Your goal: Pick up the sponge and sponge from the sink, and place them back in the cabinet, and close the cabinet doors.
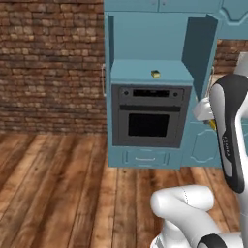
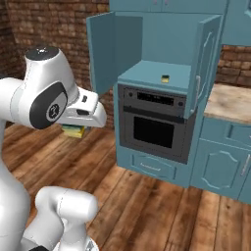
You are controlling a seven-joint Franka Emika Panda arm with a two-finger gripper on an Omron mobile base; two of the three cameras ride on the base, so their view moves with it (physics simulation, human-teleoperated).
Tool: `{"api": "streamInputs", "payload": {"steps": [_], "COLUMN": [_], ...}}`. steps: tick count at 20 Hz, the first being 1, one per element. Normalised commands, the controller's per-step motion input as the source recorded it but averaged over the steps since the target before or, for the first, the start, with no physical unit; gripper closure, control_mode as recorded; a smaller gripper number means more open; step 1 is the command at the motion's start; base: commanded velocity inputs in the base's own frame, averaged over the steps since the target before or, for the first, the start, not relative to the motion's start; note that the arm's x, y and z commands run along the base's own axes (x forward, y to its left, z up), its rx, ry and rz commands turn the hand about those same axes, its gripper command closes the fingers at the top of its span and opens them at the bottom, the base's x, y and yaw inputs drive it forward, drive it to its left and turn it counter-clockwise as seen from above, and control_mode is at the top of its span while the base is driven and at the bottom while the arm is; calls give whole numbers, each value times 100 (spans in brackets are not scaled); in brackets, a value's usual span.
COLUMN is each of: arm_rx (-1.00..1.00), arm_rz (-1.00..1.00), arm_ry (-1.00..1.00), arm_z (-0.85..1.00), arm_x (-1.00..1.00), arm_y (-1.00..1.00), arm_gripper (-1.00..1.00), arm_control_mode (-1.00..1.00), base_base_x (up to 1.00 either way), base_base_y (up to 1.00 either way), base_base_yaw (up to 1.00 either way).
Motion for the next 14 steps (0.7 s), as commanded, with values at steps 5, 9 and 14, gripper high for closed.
{"api": "streamInputs", "payload": {"steps": [5, 9, 14], "arm_rx": [0, 0, 0], "arm_rz": [0, 0, 0], "arm_ry": [0, 0, 0], "arm_z": [0, 0, 0], "arm_x": [0, 0, 0], "arm_y": [0, 0, 0], "arm_gripper": [100, 100, 100], "arm_control_mode": [100, 100, 100], "base_base_x": [52, 69, 66], "base_base_y": [53, 18, 0], "base_base_yaw": [-25, -19, -12]}}
